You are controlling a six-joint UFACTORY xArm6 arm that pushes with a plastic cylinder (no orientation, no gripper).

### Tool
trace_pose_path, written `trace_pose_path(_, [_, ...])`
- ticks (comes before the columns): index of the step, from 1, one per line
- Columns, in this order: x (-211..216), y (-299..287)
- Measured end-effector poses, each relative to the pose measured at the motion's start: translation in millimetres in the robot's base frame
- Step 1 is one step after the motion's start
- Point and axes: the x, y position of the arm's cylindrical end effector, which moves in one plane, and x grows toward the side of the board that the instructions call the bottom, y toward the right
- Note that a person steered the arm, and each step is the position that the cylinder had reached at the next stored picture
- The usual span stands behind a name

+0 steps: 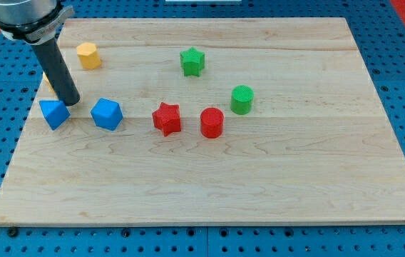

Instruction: Move your arm to the blue cube

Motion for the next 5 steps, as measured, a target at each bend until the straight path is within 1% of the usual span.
trace_pose_path(1, [-35.6,27.2])
trace_pose_path(2, [-47.9,32.7])
trace_pose_path(5, [-60.9,35.7])
